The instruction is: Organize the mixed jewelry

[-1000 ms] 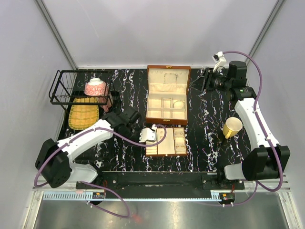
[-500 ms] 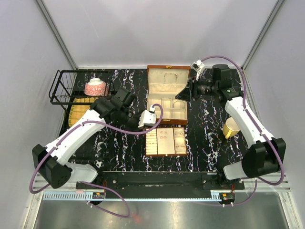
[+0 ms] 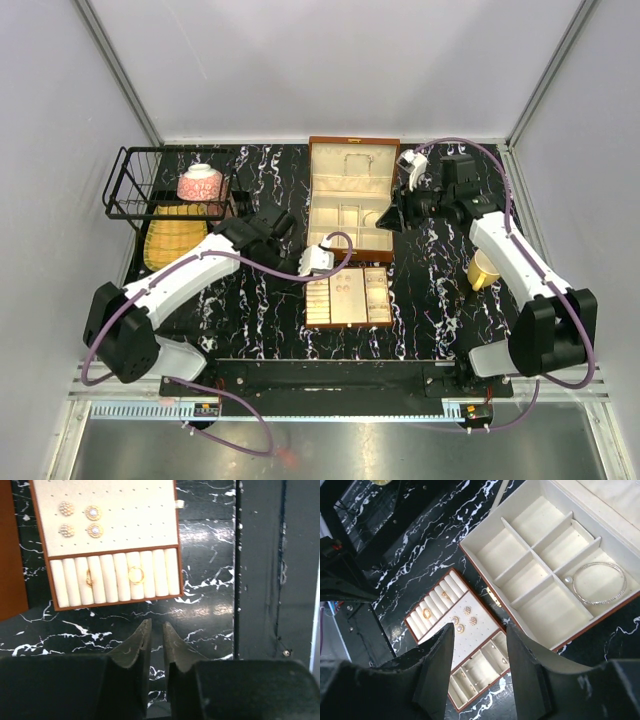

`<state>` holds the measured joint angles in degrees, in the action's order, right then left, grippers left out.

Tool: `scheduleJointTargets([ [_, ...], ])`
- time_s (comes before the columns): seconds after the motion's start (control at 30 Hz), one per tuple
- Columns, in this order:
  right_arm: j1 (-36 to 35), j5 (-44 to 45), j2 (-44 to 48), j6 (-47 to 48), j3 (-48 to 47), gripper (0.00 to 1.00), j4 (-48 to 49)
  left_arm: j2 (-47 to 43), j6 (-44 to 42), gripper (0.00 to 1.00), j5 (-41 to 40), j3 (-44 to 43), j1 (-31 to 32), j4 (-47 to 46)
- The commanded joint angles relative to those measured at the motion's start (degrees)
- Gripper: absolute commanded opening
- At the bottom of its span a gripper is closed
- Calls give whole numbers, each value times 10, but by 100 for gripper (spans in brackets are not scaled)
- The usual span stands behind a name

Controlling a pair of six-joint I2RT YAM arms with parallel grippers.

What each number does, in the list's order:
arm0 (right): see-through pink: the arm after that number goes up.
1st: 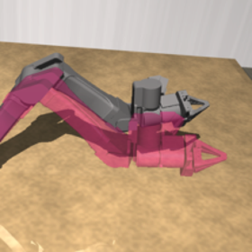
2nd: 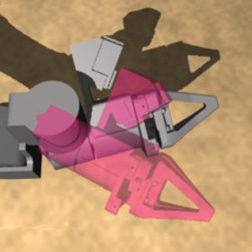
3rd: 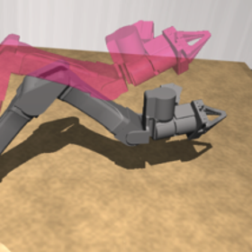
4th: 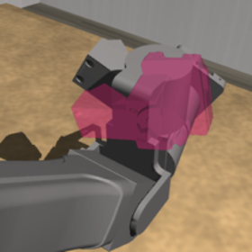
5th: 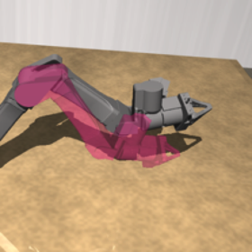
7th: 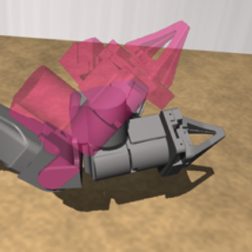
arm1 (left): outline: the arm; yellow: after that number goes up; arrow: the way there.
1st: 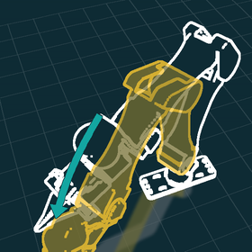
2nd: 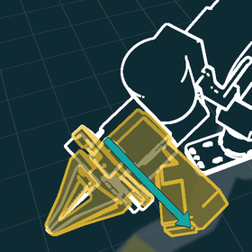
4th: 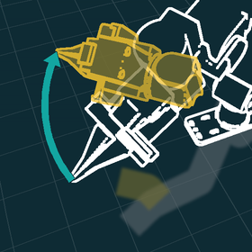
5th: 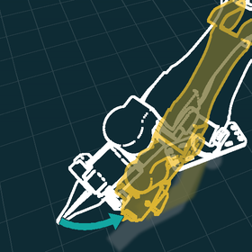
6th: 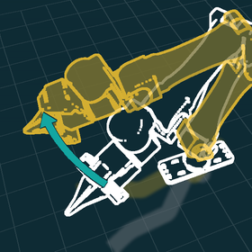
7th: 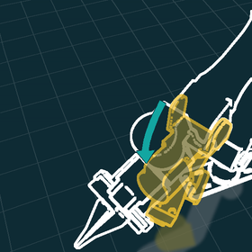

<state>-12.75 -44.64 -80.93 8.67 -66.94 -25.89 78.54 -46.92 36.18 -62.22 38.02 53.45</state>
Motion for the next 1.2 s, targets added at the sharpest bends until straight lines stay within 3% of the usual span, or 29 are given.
scheduleJointTargets([
  [0.0,-1,49,41,35,9,52,-1,20,24,18,-18,2,12,-83],
  [0.17,0,80,56,41,23,52,-1,48,56,24,-59,16,52,-128],
  [0.47,0,107,68,41,44,50,-2,117,49,30,-70,-13,72,-139],
  [0.7,0,125,87,48,62,50,-3,173,36,31,-88,-40,88,-140],
  [1.17,0,130,89,53,71,50,-4,200,18,32,-113,-44,92,-133],
])
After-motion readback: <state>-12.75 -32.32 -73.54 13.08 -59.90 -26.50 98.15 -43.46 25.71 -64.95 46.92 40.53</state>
